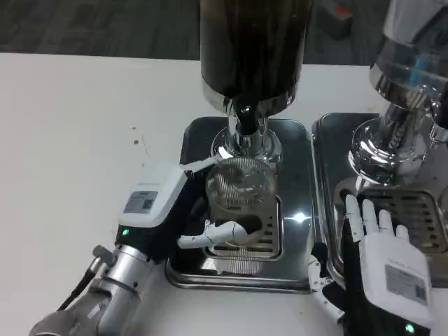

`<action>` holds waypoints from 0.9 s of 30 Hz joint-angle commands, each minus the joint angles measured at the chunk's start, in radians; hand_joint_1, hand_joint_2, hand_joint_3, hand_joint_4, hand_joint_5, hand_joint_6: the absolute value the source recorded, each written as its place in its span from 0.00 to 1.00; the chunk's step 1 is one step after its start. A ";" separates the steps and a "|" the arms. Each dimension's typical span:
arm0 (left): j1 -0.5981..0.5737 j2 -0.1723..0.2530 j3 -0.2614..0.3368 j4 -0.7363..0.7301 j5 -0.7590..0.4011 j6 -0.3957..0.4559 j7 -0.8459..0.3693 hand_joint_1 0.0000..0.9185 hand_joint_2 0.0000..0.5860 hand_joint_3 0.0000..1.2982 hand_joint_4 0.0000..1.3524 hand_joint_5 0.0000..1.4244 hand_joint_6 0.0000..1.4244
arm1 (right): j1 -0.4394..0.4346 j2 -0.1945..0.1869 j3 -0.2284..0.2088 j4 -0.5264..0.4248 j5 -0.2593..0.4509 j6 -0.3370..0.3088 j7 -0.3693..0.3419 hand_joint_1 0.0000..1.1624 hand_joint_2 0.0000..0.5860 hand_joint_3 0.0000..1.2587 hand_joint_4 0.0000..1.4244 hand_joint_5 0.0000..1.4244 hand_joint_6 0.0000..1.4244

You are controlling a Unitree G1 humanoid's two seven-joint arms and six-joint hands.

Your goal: Grasp the cup under the faucet to collect the drink, then remove the cup.

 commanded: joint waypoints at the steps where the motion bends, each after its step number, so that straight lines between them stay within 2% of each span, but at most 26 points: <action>1: 0.010 0.020 0.008 -0.003 -0.025 -0.035 0.002 0.00 0.00 0.27 0.32 0.44 0.34 | -0.005 -0.003 -0.004 -0.006 0.006 -0.002 -0.007 0.34 0.95 0.02 0.00 0.00 0.00; 3: 0.022 0.032 0.026 -0.011 -0.054 -0.064 -0.004 0.00 0.00 0.26 0.30 0.42 0.30 | -0.007 -0.005 -0.005 -0.004 0.008 -0.005 -0.006 0.34 0.95 0.02 0.00 0.00 0.00; 5: 0.031 0.043 0.043 -0.016 -0.078 -0.087 -0.022 0.00 0.00 0.22 0.23 0.35 0.22 | -0.008 -0.006 -0.004 -0.002 0.008 -0.006 -0.006 0.35 0.94 0.02 0.00 0.00 0.00; 7: 0.053 0.055 0.091 -0.021 -0.157 -0.129 -0.092 0.00 0.00 0.19 0.20 0.32 0.17 | -0.008 -0.010 -0.001 -0.002 0.000 -0.004 -0.006 0.35 0.91 0.00 0.00 0.00 0.00; 10: 0.092 0.078 0.156 -0.051 -0.247 -0.166 -0.160 0.00 0.00 0.16 0.16 0.28 0.14 | -0.015 -0.032 0.009 -0.009 -0.040 0.006 0.018 0.35 0.90 0.00 0.00 0.00 0.00; 14: 0.137 0.109 0.205 -0.109 -0.293 -0.181 -0.220 0.00 0.03 0.11 0.09 0.20 0.04 | -0.028 -0.056 0.011 -0.008 -0.066 0.009 0.038 0.34 0.87 0.00 0.00 0.00 0.00; 17: 0.202 0.132 0.255 -0.190 -0.364 -0.222 -0.289 0.00 0.05 0.06 0.02 0.14 0.00 | -0.039 -0.068 0.009 -0.008 -0.087 0.020 0.055 0.34 0.84 0.00 0.00 0.00 0.00; 20: 0.253 0.139 0.290 -0.272 -0.421 -0.248 -0.357 0.00 0.08 0.03 0.00 0.10 0.00 | -0.046 -0.077 0.004 -0.010 -0.091 0.022 0.071 0.33 0.81 0.00 0.00 0.00 0.00; 24: 0.277 0.128 0.301 -0.346 -0.664 -0.323 -0.624 0.00 0.10 0.00 0.00 0.05 0.00 | -0.052 -0.088 -0.001 -0.013 -0.083 0.016 0.081 0.33 0.81 0.00 0.00 0.00 0.00; 27: 0.276 0.140 0.297 -0.441 -0.822 -0.299 -0.824 0.00 0.10 0.00 0.00 0.01 0.00 | -0.056 -0.089 -0.004 -0.013 -0.076 0.012 0.086 0.33 0.81 0.00 0.00 0.00 0.00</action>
